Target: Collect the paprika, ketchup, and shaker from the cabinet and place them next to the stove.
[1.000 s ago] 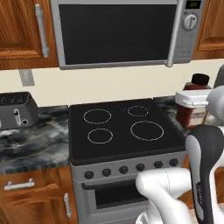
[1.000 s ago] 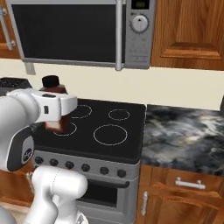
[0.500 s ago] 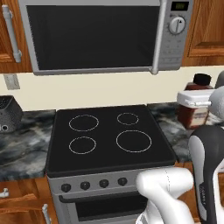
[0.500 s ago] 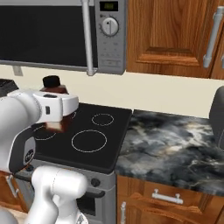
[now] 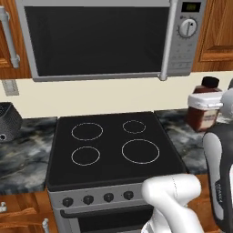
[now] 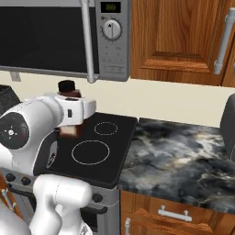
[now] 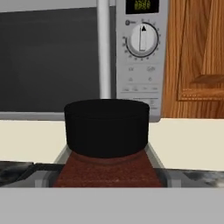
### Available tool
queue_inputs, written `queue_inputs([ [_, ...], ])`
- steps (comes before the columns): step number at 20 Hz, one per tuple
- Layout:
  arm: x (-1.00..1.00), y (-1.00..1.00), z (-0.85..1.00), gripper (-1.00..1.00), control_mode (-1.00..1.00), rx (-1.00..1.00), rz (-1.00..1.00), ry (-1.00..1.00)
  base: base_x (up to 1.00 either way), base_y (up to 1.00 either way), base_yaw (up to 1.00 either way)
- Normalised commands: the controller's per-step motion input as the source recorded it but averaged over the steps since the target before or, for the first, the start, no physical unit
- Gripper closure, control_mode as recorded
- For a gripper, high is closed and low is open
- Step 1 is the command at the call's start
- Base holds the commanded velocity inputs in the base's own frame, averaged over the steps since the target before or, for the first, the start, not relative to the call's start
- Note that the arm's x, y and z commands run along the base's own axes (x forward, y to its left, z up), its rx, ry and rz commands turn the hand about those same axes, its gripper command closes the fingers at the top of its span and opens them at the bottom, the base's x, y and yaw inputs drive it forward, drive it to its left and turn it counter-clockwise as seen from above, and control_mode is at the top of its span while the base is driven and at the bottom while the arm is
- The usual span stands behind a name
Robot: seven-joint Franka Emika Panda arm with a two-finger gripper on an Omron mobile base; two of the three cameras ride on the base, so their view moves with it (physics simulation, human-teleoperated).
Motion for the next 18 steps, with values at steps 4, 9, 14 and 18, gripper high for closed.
queue_inputs([
  [4, 0.22, -0.8, -0.55, 1.0, -1.0, -0.05, 0.29, 0.0, 0.0, 0.0, 0.0],
  [9, 0.15, -0.92, -0.43, 1.0, -1.0, -0.07, 0.33, 0.0, 0.0, 0.0, 0.0],
  [14, 0.32, -0.78, -0.4, 1.0, -1.0, -0.07, 0.31, 0.0, 0.0, 0.0, 0.0],
  [18, 0.61, -0.35, -0.31, 1.0, -1.0, -0.03, 0.25, 0.0, 0.0, 0.0, 0.0],
])
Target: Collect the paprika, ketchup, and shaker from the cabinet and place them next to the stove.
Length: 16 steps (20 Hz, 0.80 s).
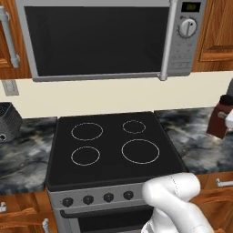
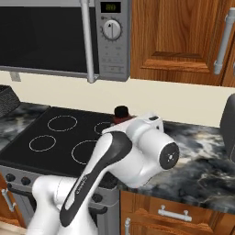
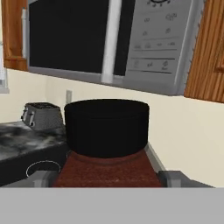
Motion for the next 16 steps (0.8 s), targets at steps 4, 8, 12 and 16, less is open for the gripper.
queue_inputs([
  [4, 0.89, -0.13, -0.24, 1.0, -1.0, -0.02, 0.15, 0.03, 0.0, 0.0, 0.0],
  [8, 1.0, -0.02, -0.24, 1.0, -1.0, 0.0, 0.13, 0.04, 0.0, 0.0, 0.0],
  [12, 0.96, 0.0, -0.28, 1.0, -1.0, 0.0, 0.11, 0.03, 0.0, 0.0, 0.0],
  [16, 0.83, 0.0, -0.34, 1.0, -1.0, 0.0, 0.12, 0.01, 0.0, 0.0, 0.0],
])
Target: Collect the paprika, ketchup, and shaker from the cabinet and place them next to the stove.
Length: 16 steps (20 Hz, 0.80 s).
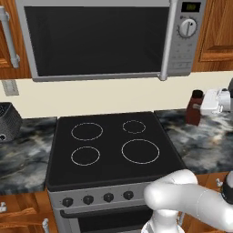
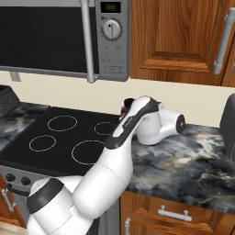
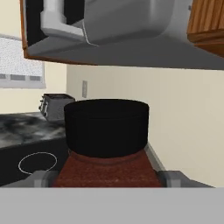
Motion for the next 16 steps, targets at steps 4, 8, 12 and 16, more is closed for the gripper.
queue_inputs([
  [4, 0.72, 0.0, -0.43, 1.0, -1.0, 0.0, 0.12, 0.0, 0.0, 0.0, 0.0],
  [8, 0.59, -0.05, -0.43, 1.0, -1.0, 0.0, 0.08, 0.0, 0.0, 0.0, 0.0],
  [12, 0.52, -0.07, -0.44, 1.0, -1.0, -0.01, 0.07, 0.0, 0.0, 0.0, 0.0],
  [16, 0.41, -0.13, -0.43, 1.0, -1.0, -0.01, 0.04, 0.0, 0.0, 0.0, 0.0],
])
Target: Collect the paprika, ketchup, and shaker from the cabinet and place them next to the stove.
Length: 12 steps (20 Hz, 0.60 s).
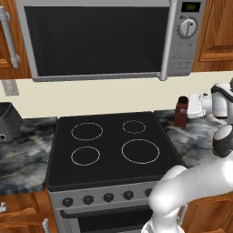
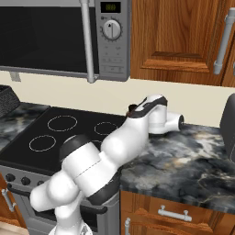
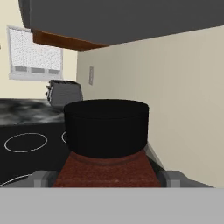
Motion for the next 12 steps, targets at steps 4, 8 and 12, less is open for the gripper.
queue_inputs([
  [4, 0.33, -0.21, -0.37, 1.0, -1.0, -0.02, 0.01, 0.0, 0.0, 0.0, 0.0],
  [8, 0.27, -0.25, -0.34, 1.0, -1.0, -0.03, 0.0, 0.0, 0.0, 0.0, 0.0],
  [12, 0.29, -0.27, -0.31, 1.0, -1.0, -0.02, 0.0, 0.0, 0.0, 0.0, 0.0],
])
